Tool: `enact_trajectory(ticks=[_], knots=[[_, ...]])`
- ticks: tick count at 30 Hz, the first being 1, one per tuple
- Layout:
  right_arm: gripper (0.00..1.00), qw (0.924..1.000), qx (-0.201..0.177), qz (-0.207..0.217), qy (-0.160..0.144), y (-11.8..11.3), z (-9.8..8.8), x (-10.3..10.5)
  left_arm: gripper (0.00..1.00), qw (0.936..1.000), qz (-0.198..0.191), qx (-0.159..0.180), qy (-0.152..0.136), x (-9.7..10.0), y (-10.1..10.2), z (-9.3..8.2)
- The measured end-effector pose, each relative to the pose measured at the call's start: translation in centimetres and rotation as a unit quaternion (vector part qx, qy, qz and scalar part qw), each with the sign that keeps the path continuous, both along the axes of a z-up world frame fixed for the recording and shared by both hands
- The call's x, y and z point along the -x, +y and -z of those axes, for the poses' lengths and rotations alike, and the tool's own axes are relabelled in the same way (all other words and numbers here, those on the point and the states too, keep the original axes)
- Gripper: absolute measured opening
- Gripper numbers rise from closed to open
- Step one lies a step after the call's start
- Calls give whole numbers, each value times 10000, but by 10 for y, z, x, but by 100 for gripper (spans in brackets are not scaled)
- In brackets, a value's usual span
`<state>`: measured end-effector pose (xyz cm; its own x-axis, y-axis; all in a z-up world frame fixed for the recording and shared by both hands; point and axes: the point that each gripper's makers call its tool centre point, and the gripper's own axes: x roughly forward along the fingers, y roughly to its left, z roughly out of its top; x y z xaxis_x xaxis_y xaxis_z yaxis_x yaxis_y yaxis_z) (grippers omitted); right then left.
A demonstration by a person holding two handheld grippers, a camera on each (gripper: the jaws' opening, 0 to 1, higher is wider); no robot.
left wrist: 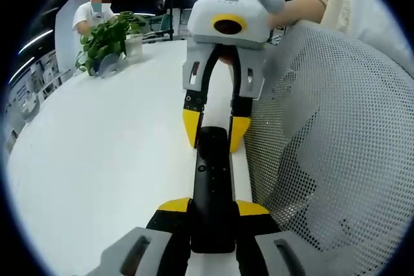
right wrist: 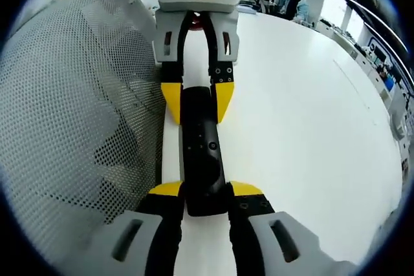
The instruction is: Press the specified remote control buttons in sequence, fully releasing each button before pressing the next.
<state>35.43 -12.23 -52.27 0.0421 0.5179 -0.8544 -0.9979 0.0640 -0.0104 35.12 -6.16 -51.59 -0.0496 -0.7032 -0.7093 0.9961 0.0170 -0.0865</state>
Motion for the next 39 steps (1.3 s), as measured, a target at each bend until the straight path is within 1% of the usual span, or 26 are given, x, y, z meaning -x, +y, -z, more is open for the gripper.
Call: enact_trajectory(ticks=[2, 3, 4, 6, 9, 12, 14, 15, 17, 19, 21, 24, 25, 26, 28, 29, 30, 31, 32, 33, 34, 36, 37, 39], knots=[[26, 10000, 40, -46, -37, -5, 0, 0, 25, 10000, -17, -17, -24, 0, 0, 0], [26, 10000, 21, -15, -33, -5, 0, 0, 25, 10000, -32, -8, -25, 0, 0, 0], [26, 9999, -10, 101, -2, -5, 0, -1, 25, 10000, -62, 10, -5, 0, 0, 0], [26, 10000, -17, 88, -31, -5, 0, 0, 25, 10000, -95, 22, 6, 0, 0, 0], [25, 9998, -82, 160, 2, -5, 0, -1, 25, 9999, -127, 42, 4, 0, -1, 0], [25, 9999, -101, 126, -1, -4, 0, -1, 25, 9997, -252, 66, 43, 0, -1, 0], [25, 9999, -78, 82, 5, -4, 0, -1, 27, 9996, -258, 71, 70, 1, -1, -1], [25, 10000, -60, 76, 22, -4, 0, -1, 28, 9995, -286, 83, 127, 1, -1, -1], [25, 9999, -53, 82, 26, -4, -1, -1, 33, 9978, -511, 155, 402, 0, -2, -3], [25, 9999, -78, 116, 37, -4, -1, -1, 45, 9960, -718, 183, 496, -5, -3, -5], [25, 9999, -101, 129, 34, -4, -1, -1, 57, 9952, -852, 187, 439, -11, -2, -6], [25, 9998, -106, 168, 36, -4, 0, -1, 66, 9938, -968, 305, 460, -13, -5, -10], [25, 9998, -98, 175, 34, -4, -1, -1, 68, 9930, -1005, 409, 463, -15, -7, -14], [25, 9998, -99, 188, 37, -4, -1, -1, 72, 9911, -1082, 619, 462, -17, -12, -21], [25, 9997, -110, 205, 42, -4, -1, -1, 84, 9862, -1265, 955, 476, -23, -19, -33], [25, 9997, -125, 224, 42, -4, -1, -1, 90, 9814, -1403, 1182, 572, -26, -23, -42], [25, 9996, -135, 247, 44, -4, -1, -1, 98, 9775, -1511, 1347, 600, -29, -25, -49], [25, 9995, -144, 266, 45, -4, -1, -1, 100, 9719, -1664, 1564, 566, -36, -27, -58], [25, 9995, -149, 275, 45, -4, -1, -1, 100, 9698, -1688, 1673, 542, -39, -27, -65], [25, 9994, -151, 299, 53, -4, -1, -1, 100, 9637, -1815, 1891, 515, -45, -27, -76], [25, 9994, -153, 313, 52, -4, -1, -1, 100, 9595, -1912, 2014, 469, -50, -26, -83], [25, 9993, -153, 340, 50, -4, -1, -1, 100, 9549, -2032, 2143, 299, -57, -22, -96], [25, 9993, -155, 348, 52, -4, -1, -1, 100, 9526, -2119, 2177, 129, -62, -17, -105], [25, 9992, -163, 356, 58, -4, -1, -1, 100, 9485, -2254, 2225, -86, -68, -10, -118]])
